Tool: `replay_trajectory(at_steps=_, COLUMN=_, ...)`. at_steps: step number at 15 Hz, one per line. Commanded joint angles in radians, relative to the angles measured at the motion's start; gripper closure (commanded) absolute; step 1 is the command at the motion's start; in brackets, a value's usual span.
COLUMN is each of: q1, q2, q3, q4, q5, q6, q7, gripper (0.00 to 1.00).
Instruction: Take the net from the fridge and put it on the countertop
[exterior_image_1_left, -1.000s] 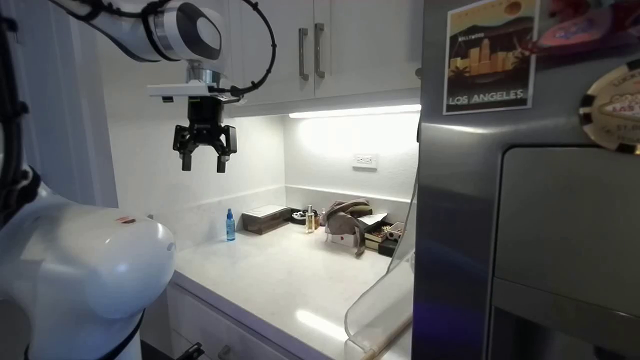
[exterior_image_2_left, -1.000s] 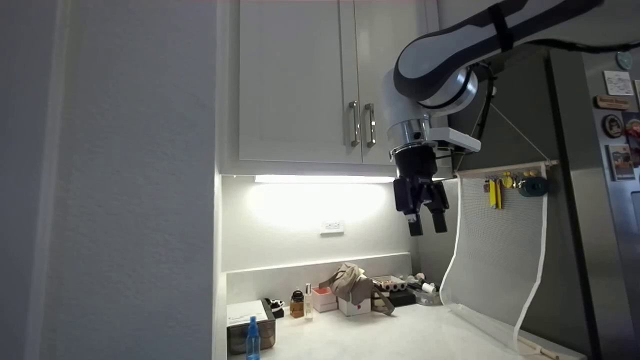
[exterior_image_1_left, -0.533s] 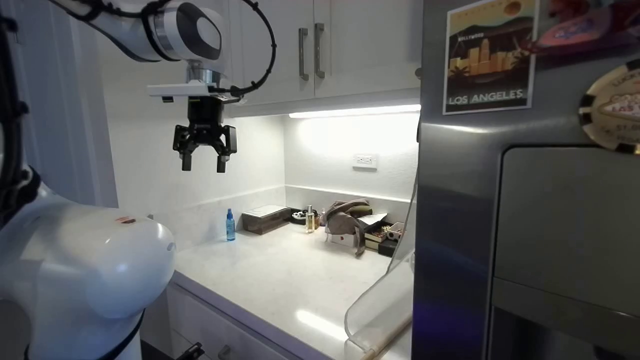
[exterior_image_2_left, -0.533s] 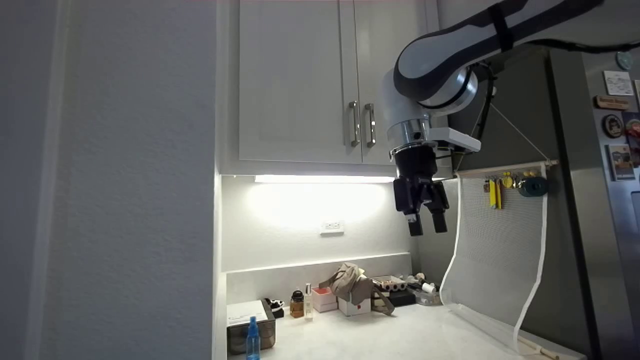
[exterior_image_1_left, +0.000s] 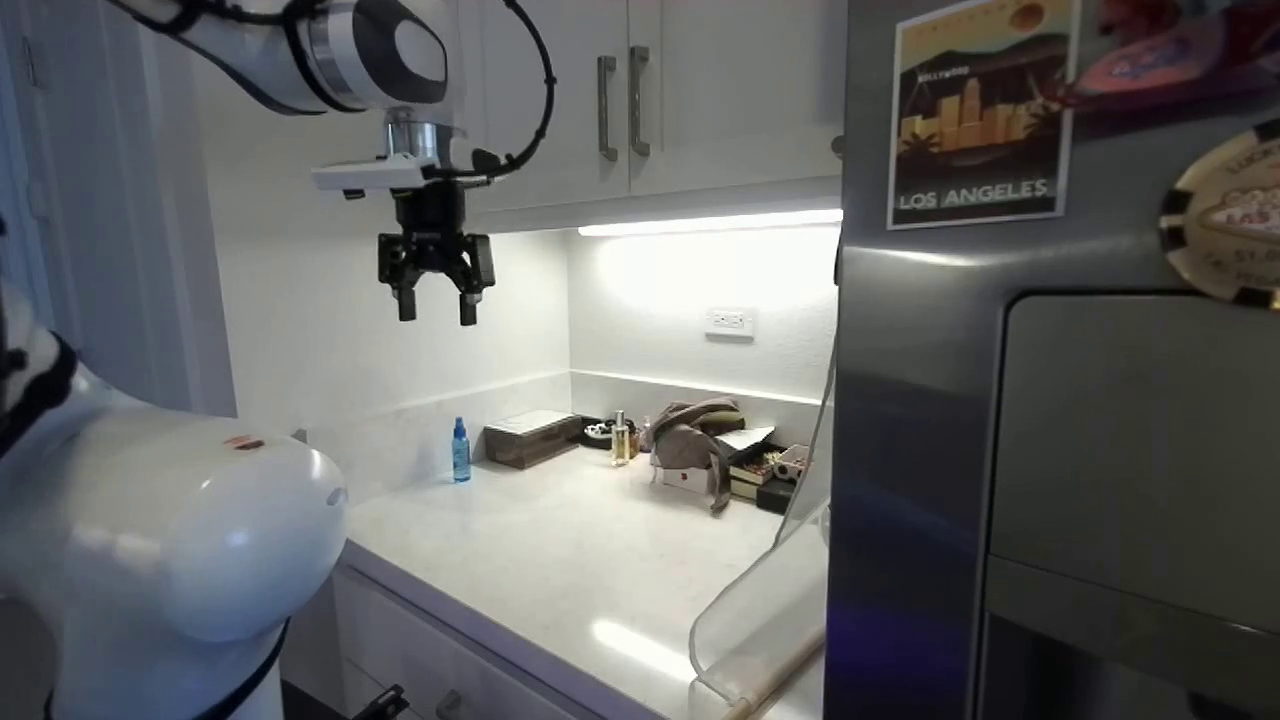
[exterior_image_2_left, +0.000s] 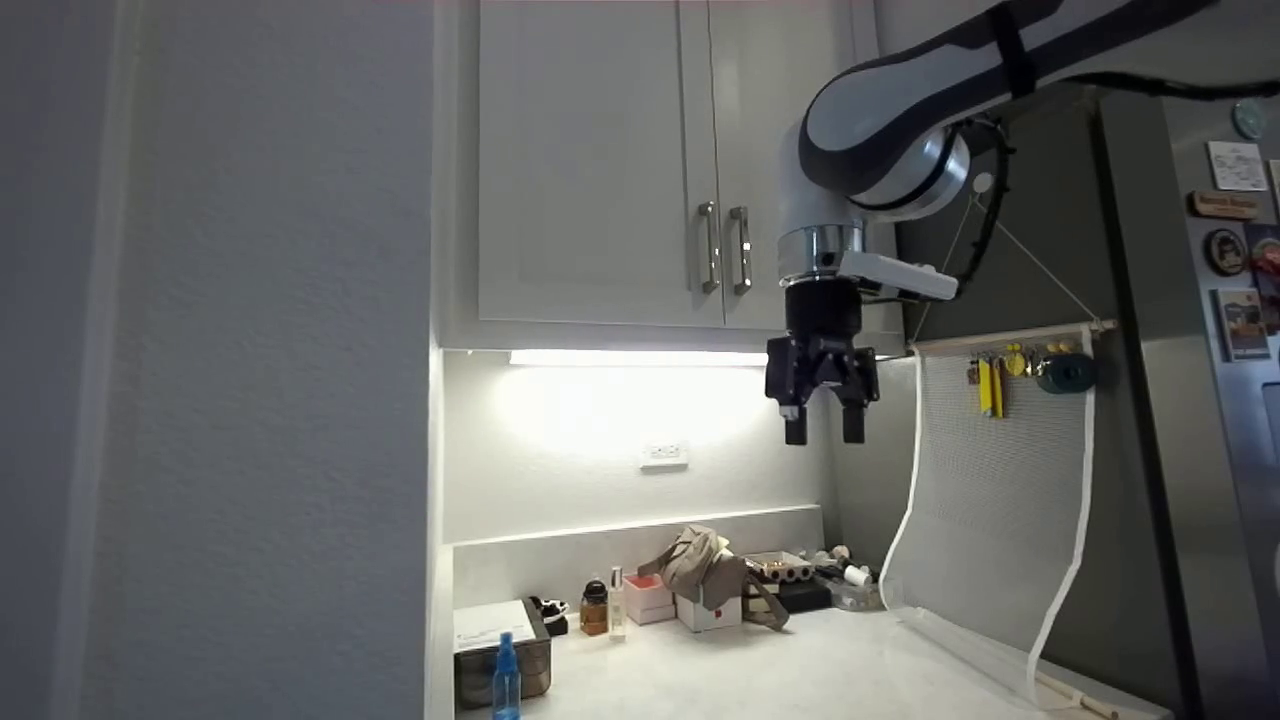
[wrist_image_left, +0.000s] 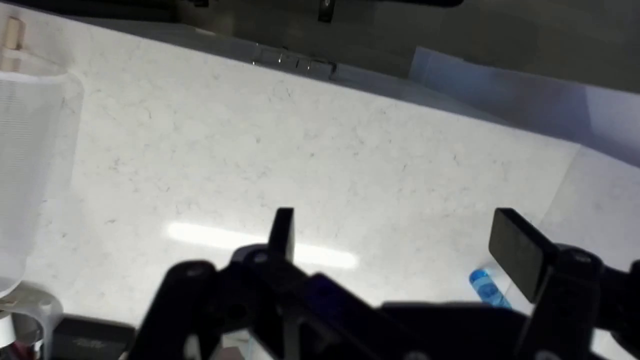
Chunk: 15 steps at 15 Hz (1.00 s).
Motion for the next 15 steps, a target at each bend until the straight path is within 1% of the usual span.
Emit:
replay_trajectory(at_steps=1, q1=-0.053, q2=-0.096, q3=-0.007, q4=-0.022, q5=-0.006, q6=0.06, q7=0.081, gripper=0.0)
replay_trajectory(at_steps=9, q1=-0.195, q2=-0.304, q3=0.0, q4=-0.036, q5=-0.084, q6=0.12, q7=0.233, gripper=0.0)
replay_trajectory(at_steps=15, q1=-0.328, q2=-0.431, q3=-0.026, q4=-0.035, q5=-0.215, q6=0.171, q7=0.281, gripper=0.0)
